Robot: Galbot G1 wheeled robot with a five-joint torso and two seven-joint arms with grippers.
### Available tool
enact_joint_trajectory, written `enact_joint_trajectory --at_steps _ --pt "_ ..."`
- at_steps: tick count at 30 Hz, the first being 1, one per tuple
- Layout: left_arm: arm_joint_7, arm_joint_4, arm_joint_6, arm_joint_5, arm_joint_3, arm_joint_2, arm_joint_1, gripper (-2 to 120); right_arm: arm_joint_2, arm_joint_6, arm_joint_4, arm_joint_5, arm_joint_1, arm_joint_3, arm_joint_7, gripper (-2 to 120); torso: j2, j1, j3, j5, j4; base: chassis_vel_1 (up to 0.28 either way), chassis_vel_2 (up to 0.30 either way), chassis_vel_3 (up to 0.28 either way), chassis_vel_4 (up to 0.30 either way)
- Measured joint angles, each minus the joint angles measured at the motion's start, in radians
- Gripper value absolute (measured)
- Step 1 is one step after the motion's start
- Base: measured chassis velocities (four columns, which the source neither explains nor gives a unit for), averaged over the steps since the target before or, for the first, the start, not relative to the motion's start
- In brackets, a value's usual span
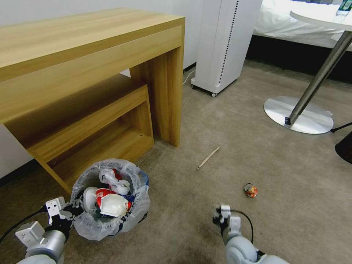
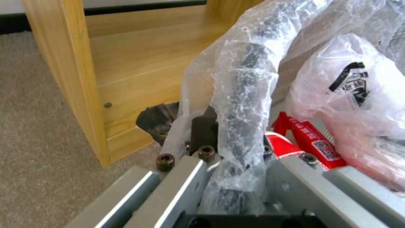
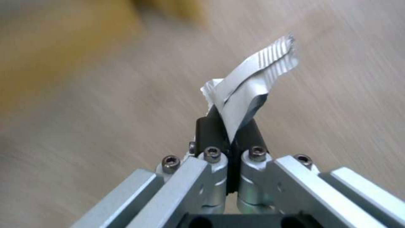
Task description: Pick up the trash bin and place the garbage on the floor into it.
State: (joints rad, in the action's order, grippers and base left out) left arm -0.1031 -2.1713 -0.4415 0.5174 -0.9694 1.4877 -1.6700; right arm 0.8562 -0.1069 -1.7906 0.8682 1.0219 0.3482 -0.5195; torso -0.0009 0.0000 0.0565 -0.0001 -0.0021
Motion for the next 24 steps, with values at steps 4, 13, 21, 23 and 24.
enact_joint_trajectory --at_steps 4,13,21,23,24 --pt "0.0 -0.008 -0.004 -0.001 0.003 0.003 -0.001 1 -0.041 -0.038 -0.131 0.012 -0.104 0.054 0.066 0 0.0 0.0 0.0 0.0 0.0 0.0 0.0 0.0 0.0" --pt "0.001 -0.04 -0.024 -0.003 0.005 0.004 -0.006 1 -0.038 0.05 -0.381 0.271 -0.607 0.382 0.133 0 0.0 0.0 0.0 0.0003 0.0001 0.0 0.0 0.0 0.0" --pt "0.002 -0.053 -0.026 -0.004 0.005 0.011 -0.01 1 0.13 0.143 -0.324 0.433 -0.849 0.577 0.013 0 0.0 0.0 0.0 -0.0004 0.0001 0.0 0.0 0.0 0.0" --pt "0.002 -0.059 -0.025 -0.004 0.004 0.014 -0.014 1 0.227 0.18 -0.26 0.467 -0.876 0.613 -0.042 0 0.0 0.0 0.0 -0.0001 0.0 0.0 0.0 0.0 0.0" --pt "0.002 -0.061 -0.024 -0.004 0.004 0.015 -0.015 1 0.274 0.189 -0.233 0.477 -0.882 0.627 -0.065 0 0.0 0.0 0.0 -0.0002 0.0002 0.0 0.0 0.0 0.0"
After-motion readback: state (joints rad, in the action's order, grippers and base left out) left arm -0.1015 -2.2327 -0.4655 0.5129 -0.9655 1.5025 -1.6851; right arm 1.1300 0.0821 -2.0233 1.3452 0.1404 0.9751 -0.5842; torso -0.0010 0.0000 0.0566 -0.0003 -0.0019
